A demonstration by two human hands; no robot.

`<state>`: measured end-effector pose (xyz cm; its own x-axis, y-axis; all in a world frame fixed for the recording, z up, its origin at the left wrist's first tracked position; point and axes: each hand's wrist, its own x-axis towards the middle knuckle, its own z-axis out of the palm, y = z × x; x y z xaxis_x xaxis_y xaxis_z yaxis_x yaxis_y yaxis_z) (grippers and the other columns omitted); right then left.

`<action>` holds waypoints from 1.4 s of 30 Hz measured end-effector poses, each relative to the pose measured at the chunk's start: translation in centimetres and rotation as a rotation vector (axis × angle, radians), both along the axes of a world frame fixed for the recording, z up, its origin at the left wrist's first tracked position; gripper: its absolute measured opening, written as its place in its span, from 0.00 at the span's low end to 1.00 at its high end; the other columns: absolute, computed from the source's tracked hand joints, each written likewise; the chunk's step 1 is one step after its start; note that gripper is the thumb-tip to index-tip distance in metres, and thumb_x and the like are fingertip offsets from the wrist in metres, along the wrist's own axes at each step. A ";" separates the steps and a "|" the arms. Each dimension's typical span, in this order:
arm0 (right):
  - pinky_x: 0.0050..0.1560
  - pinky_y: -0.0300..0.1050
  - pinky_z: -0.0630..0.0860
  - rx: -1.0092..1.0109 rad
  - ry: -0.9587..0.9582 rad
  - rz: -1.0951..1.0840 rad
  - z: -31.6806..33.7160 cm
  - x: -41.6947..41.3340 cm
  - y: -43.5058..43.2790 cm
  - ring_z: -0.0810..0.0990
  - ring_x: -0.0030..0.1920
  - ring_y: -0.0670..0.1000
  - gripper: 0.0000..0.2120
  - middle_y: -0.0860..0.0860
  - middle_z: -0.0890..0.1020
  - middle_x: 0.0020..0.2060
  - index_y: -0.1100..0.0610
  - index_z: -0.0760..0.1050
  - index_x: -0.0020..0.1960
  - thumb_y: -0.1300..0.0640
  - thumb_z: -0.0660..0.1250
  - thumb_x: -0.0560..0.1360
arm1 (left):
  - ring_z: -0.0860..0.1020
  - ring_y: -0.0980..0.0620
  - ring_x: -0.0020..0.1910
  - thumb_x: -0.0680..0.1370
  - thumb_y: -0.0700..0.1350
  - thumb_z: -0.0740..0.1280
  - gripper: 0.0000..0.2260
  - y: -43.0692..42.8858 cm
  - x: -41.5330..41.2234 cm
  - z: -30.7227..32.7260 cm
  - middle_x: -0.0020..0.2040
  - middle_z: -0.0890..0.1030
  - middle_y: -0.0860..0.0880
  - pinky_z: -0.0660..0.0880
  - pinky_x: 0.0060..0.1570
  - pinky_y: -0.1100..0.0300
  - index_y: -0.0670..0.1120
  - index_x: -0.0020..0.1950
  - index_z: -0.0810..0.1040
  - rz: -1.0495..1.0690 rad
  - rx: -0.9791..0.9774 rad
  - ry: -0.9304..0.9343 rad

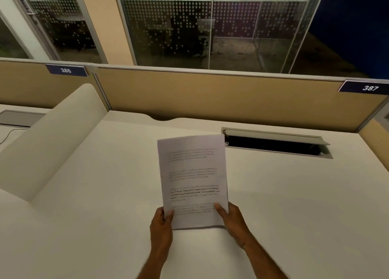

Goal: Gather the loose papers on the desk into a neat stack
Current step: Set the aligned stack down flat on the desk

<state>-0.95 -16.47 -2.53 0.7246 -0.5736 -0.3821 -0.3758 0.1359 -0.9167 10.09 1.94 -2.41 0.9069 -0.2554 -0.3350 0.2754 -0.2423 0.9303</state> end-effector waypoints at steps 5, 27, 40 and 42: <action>0.43 0.33 0.79 -0.073 0.034 -0.138 0.7 4.1 -2.0 0.82 0.48 0.43 0.10 0.46 0.83 0.50 0.51 0.75 0.59 0.49 0.63 0.81 | 0.82 0.45 0.50 0.84 0.43 0.62 0.05 -3.7 5.3 0.5 0.50 0.83 0.48 0.76 0.44 0.58 0.47 0.51 0.77 -0.083 0.093 -0.029; 0.43 0.40 0.79 -0.407 0.289 -0.308 -4.2 19.1 -11.8 0.83 0.48 0.54 0.14 0.56 0.84 0.51 0.63 0.79 0.55 0.56 0.58 0.83 | 0.79 0.38 0.61 0.84 0.42 0.60 0.14 -15.5 22.0 -2.3 0.63 0.81 0.39 0.74 0.57 0.51 0.39 0.67 0.75 -0.223 0.443 -0.190; 0.42 0.40 0.78 -0.450 0.372 -0.312 -4.5 19.5 -12.0 0.81 0.44 0.53 0.14 0.60 0.84 0.50 0.67 0.80 0.51 0.58 0.60 0.82 | 0.80 0.39 0.51 0.82 0.38 0.57 0.13 -14.9 23.1 -3.0 0.53 0.84 0.38 0.74 0.49 0.52 0.37 0.56 0.81 -0.321 0.590 -0.290; 0.41 0.39 0.77 -0.446 0.380 -0.312 -4.4 19.5 -11.9 0.80 0.43 0.51 0.14 0.60 0.84 0.50 0.67 0.80 0.52 0.58 0.60 0.82 | 0.80 0.39 0.51 0.82 0.38 0.57 0.13 -15.0 23.2 -3.1 0.53 0.84 0.38 0.74 0.49 0.52 0.37 0.56 0.81 -0.322 0.594 -0.292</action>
<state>18.51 -28.41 -6.94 0.3605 -0.8970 -0.2560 -0.6885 -0.0707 -0.7218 33.24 -13.04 -5.54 0.8909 -0.3750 -0.2564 -0.1331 -0.7552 0.6418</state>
